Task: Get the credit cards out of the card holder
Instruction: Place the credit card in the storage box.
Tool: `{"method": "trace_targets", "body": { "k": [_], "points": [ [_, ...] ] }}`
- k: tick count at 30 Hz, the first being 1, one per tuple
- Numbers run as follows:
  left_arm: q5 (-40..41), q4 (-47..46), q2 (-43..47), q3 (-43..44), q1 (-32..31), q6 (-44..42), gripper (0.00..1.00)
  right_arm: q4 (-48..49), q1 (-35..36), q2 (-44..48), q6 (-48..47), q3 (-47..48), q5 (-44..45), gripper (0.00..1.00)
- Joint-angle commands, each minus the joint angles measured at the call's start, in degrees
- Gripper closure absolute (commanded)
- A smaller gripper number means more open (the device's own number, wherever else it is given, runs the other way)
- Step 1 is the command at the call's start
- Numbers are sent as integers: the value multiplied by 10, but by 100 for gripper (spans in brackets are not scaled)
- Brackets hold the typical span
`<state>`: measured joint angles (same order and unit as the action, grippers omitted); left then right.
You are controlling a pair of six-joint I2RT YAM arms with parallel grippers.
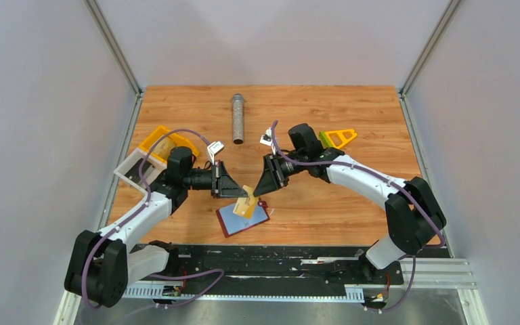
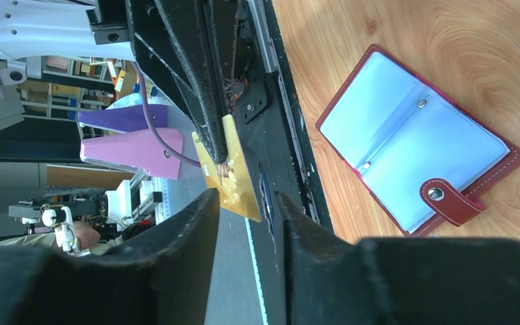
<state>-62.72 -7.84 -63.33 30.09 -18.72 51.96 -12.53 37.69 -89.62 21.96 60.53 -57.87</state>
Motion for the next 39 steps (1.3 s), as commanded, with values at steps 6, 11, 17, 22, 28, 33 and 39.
{"method": "trace_targets", "body": {
  "k": [6,11,17,22,28,33,39],
  "points": [
    [-22,6,-12,30,-4,-34,100,58,8,-7,17,10,-33,78],
    [-24,24,-14,37,-4,-52,97,62,9,-5,20,8,-41,99],
    [1,111,-3,75,-4,-107,58,92,6,28,73,-10,15,100],
    [27,134,9,108,-4,-114,43,187,-7,62,170,-46,40,100],
    [72,127,30,114,-1,-92,37,288,-13,99,261,-85,81,100],
    [100,123,60,112,7,-76,35,327,-19,124,294,-111,114,100],
    [142,54,111,82,10,-3,35,388,-23,168,346,-156,193,100]
  ]
}}
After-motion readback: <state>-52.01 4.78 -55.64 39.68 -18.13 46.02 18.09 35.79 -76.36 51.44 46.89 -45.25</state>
